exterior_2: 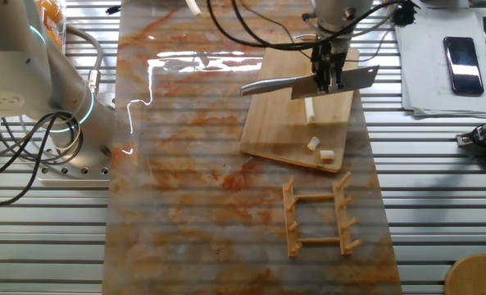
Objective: Chop the scallions
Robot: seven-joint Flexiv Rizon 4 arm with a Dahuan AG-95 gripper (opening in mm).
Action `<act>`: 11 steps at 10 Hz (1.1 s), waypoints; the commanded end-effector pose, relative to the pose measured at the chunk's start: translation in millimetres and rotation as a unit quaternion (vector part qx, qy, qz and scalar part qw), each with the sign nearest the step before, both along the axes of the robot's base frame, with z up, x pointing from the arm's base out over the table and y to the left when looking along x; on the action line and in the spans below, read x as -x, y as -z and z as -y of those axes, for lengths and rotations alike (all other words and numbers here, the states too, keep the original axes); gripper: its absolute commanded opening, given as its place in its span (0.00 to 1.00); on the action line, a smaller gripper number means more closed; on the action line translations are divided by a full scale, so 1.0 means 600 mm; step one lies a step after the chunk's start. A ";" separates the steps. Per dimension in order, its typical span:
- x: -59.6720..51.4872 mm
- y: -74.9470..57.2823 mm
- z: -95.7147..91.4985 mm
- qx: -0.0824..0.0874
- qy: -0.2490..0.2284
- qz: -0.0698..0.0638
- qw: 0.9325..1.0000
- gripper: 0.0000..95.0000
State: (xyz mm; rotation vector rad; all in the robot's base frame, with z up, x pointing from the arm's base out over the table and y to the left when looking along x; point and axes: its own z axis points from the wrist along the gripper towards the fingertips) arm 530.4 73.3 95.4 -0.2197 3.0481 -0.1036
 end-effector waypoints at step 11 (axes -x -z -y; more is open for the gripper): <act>0.049 -0.025 0.036 -0.051 0.048 -0.005 0.998 0.00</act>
